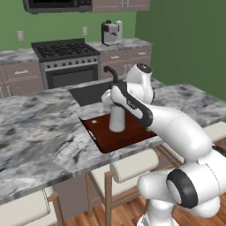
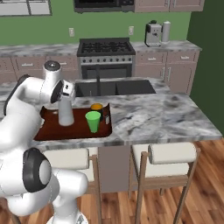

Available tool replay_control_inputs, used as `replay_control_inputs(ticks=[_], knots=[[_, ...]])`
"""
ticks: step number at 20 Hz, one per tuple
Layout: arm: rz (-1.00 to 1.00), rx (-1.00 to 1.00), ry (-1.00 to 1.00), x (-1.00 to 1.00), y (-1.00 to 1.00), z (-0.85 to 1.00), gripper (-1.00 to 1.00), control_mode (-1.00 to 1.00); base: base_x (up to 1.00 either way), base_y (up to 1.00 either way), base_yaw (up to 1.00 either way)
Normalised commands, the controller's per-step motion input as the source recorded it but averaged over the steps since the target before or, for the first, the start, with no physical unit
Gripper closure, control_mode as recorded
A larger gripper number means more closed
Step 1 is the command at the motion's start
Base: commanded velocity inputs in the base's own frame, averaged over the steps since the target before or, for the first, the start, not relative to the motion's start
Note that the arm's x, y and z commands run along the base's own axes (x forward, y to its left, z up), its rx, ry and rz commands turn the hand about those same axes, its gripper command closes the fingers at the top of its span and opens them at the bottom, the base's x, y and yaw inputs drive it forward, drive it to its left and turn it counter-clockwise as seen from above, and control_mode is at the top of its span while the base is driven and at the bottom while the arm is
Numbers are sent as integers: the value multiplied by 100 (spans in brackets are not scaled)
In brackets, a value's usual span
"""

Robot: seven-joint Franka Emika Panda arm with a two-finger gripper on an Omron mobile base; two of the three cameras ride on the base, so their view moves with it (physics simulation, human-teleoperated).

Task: There is a tray on the dining counter. Grab the cup, mug, and pitcher and place them on the tray. The pitcher may be placed next to the tray if it cannot fit the tray.

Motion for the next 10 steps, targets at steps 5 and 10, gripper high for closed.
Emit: replay_control_inputs(ticks=[5,10], knots=[[4,0,4,10,2,-17,100,-100,0,0,0],[0,0,0,0,0,0,100,-100,0,0,0]])
